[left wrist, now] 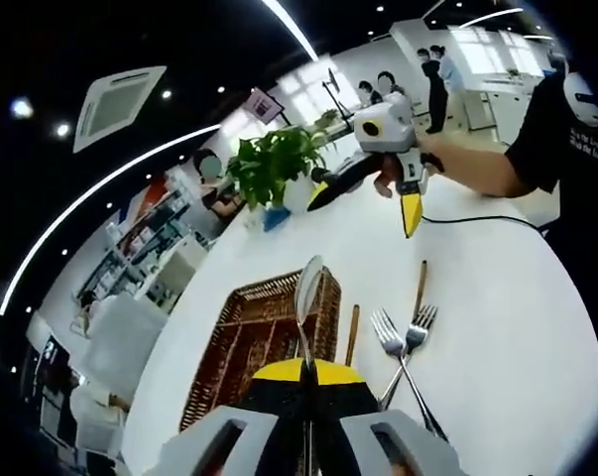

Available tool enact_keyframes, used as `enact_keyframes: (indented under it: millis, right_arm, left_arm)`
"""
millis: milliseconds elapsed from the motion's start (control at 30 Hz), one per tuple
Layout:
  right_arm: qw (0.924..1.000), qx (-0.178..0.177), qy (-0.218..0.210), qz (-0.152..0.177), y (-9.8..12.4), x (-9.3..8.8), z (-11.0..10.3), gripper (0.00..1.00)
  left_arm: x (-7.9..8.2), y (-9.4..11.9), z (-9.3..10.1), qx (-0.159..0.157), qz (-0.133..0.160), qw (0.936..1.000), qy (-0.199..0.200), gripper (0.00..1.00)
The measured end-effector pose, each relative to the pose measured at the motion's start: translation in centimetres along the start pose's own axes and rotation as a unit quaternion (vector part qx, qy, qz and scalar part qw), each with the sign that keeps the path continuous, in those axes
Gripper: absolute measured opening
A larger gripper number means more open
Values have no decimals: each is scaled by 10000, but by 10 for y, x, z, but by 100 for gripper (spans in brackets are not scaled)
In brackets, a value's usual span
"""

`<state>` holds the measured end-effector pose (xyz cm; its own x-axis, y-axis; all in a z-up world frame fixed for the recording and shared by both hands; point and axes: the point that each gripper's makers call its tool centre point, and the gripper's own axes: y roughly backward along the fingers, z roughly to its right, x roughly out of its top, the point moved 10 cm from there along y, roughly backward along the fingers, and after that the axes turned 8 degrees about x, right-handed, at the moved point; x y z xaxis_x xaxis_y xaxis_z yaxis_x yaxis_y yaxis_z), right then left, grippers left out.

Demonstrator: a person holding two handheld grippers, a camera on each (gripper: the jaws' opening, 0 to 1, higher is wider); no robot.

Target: Arrange the knives, forks, and spoons in their matching storage slots by inserting each utensil handle-first until every utensil is classified and aligned in the correct compartment

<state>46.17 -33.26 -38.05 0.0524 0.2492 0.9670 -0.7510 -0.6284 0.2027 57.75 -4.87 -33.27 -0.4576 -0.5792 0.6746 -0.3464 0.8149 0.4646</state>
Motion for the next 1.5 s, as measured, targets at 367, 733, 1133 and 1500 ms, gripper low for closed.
enact_keyframes:
  millis: [367, 733, 1133, 1500]
  right_arm:
    - [9998, -8, -218, -4, -1, -5, 6, 100]
    - [9991, -144, -362, -161, -1, -11, 11, 100]
    - [9985, -120, -501, -184, -3, -19, 17, 100]
    - [9980, -192, -575, -197, 0, -23, 24, 100]
  left_arm:
    - [-9, -22, -36, 46, -73, 9999, -91, 0]
    - [-34, -52, -60, -19, -167, 9998, -62, 0]
    - [-51, -87, -87, -65, -176, 9997, -151, 0]
    - [-48, -117, -124, -36, -79, 9993, -376, 0]
